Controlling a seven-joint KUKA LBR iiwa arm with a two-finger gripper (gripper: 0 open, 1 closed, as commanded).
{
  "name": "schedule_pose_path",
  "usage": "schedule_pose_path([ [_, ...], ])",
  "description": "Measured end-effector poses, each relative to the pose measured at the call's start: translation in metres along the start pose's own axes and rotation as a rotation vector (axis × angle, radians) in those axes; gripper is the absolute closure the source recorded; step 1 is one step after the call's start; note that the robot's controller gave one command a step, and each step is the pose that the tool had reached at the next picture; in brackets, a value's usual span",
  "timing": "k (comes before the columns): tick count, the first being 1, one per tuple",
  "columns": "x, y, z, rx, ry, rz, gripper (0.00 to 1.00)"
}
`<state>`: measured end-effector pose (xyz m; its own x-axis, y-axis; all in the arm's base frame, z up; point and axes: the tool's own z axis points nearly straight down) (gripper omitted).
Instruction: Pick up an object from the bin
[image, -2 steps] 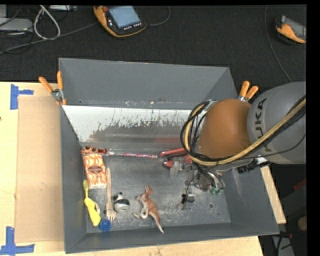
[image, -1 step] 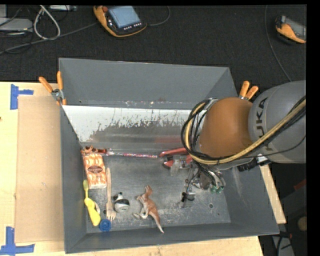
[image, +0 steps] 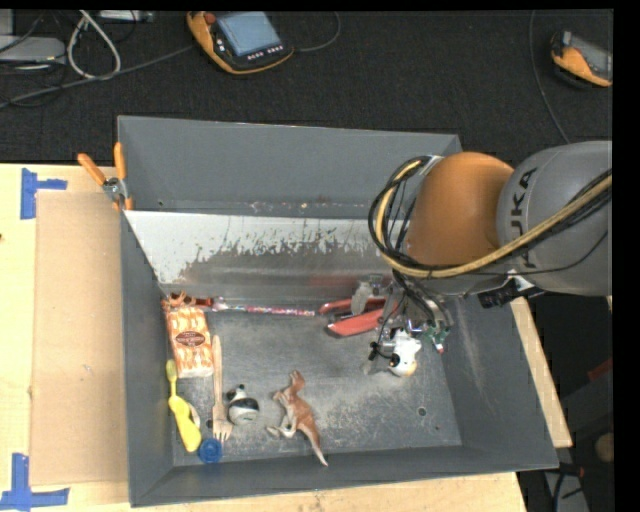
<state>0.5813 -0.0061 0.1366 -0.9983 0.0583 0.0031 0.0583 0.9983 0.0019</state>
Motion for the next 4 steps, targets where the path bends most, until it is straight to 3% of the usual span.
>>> schedule_pose_path([
  [1,-0.068,-0.023,0.002,0.001,-0.002,0.013,0.0],
  [2,-0.042,-0.023,0.038,0.0,0.002,-0.067,0.0],
  [3,-0.038,-0.041,0.062,0.001,-0.018,-0.069,1.0],
  [4,-0.038,-0.041,0.062,0.001,-0.018,-0.069,1.0],
])
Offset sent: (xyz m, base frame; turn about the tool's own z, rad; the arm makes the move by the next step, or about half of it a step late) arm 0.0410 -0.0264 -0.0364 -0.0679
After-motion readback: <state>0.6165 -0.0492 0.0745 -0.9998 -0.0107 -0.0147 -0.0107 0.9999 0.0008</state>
